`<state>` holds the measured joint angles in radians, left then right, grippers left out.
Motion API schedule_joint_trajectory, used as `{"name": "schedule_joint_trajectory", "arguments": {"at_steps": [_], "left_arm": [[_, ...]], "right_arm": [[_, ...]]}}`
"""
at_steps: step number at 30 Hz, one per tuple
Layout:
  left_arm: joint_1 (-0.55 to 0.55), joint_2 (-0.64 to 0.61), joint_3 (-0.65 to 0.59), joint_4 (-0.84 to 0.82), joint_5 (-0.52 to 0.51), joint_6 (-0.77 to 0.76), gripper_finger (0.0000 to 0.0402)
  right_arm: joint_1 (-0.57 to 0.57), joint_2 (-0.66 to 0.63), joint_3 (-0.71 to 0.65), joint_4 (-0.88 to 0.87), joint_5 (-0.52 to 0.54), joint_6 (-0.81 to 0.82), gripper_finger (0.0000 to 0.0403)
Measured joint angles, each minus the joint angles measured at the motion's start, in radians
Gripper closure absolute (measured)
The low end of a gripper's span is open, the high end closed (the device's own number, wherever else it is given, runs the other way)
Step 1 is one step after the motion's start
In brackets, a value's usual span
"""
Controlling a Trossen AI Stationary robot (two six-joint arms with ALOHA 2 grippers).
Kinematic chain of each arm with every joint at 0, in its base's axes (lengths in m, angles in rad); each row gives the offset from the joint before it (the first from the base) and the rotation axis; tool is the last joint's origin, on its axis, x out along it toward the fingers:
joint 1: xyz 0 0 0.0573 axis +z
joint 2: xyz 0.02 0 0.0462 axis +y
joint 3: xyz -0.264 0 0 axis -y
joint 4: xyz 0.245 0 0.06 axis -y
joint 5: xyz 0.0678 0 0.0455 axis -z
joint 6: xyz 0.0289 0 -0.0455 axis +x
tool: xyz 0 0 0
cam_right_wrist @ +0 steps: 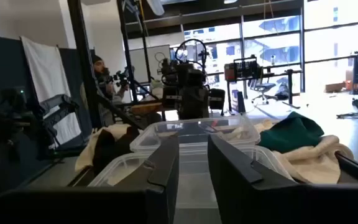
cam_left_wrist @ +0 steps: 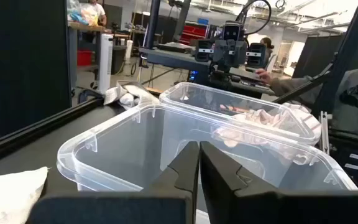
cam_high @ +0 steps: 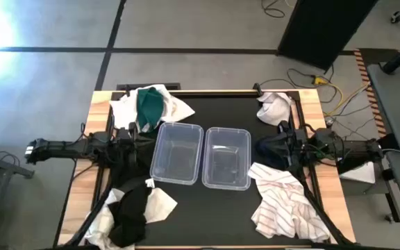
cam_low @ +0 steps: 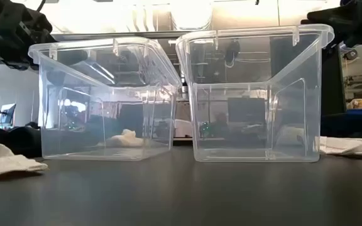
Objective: Sort towels by color in basket
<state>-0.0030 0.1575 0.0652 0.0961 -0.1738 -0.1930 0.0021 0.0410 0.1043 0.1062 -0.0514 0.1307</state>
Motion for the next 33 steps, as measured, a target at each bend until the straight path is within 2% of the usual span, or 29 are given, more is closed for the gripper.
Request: {"name": "schedule_joint_trajectory", "arguments": {"at_steps": [9,24,33], "left_arm": [[0.0,0.0,0.0,0.0,0.0,0.0,0.0402],[0.0,0.0,0.0,0.0,0.0,0.0,0.0402],[0.0,0.0,0.0,0.0,0.0,0.0,0.0402]], "right_arm": [[0.0,0.0,0.0,0.0,0.0,0.0,0.0341],[0.0,0.0,0.0,0.0,0.0,0.0,0.031],[0.0,0.0,0.0,0.0,0.0,0.0,0.0309]]}}
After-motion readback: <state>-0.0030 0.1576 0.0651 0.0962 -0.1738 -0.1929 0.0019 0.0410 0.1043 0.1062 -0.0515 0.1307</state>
